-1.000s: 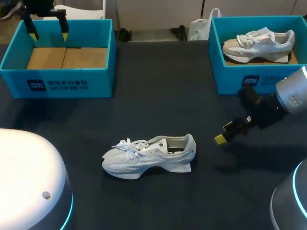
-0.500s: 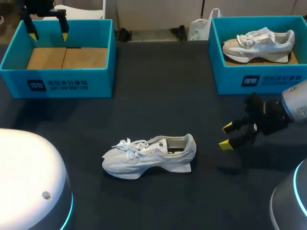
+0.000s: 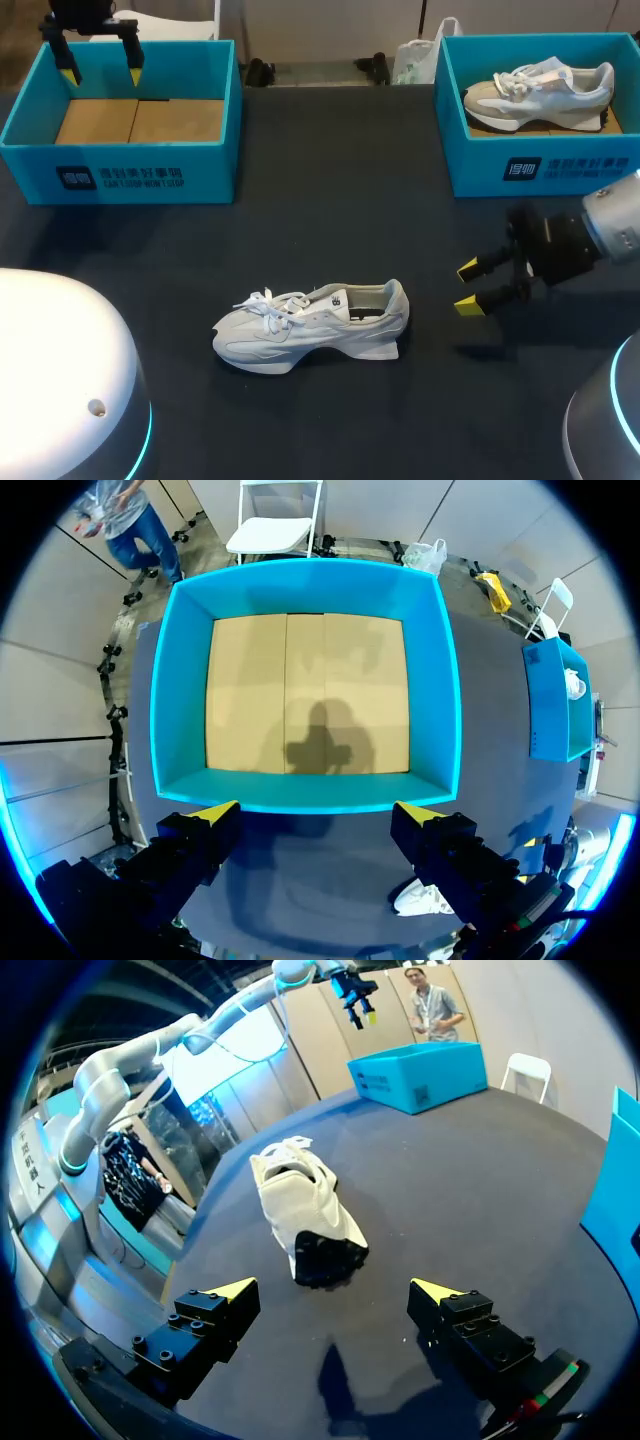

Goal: Take the shoe out of the shoebox, open the shoe tongue, remove and reinsert the insole, then place the shoe into the shoebox

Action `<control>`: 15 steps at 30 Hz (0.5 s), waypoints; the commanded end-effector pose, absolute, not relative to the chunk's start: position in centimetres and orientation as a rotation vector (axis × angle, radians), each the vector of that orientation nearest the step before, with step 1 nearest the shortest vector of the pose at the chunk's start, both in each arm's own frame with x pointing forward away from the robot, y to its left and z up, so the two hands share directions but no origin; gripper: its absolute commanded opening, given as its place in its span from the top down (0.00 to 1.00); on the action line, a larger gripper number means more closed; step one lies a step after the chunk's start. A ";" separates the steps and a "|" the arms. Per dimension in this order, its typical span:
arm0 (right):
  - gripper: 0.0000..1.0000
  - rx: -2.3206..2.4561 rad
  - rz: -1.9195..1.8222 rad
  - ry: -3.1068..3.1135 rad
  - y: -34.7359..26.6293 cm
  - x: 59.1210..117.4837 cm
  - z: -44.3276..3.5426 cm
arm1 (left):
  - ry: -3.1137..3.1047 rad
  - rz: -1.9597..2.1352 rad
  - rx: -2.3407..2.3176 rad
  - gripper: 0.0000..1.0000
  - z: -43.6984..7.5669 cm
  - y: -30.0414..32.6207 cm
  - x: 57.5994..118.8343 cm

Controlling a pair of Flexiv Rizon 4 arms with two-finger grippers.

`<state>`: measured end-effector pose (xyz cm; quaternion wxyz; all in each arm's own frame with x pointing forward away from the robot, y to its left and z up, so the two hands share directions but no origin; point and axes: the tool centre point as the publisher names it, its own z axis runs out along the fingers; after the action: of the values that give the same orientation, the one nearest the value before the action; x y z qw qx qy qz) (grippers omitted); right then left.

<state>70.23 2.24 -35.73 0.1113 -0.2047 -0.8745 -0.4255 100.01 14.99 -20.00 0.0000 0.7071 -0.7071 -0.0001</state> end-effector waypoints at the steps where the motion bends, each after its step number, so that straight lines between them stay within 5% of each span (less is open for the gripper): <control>1: 0.00 -0.573 -1.276 -2.565 2.2 70.3 -36.1 | -2.222 0.000 2.221 0.00 -20.0 15.0 100.0; 15: 0.00 -0.533 -1.610 -2.577 0.4 68.9 -38.5 | -2.222 0.000 2.221 0.00 -20.0 15.0 100.0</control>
<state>70.41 0.38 -38.65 0.0534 -0.1604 -0.8386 -0.5178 100.01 14.99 -20.00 0.0000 0.7071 -0.7071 -0.0001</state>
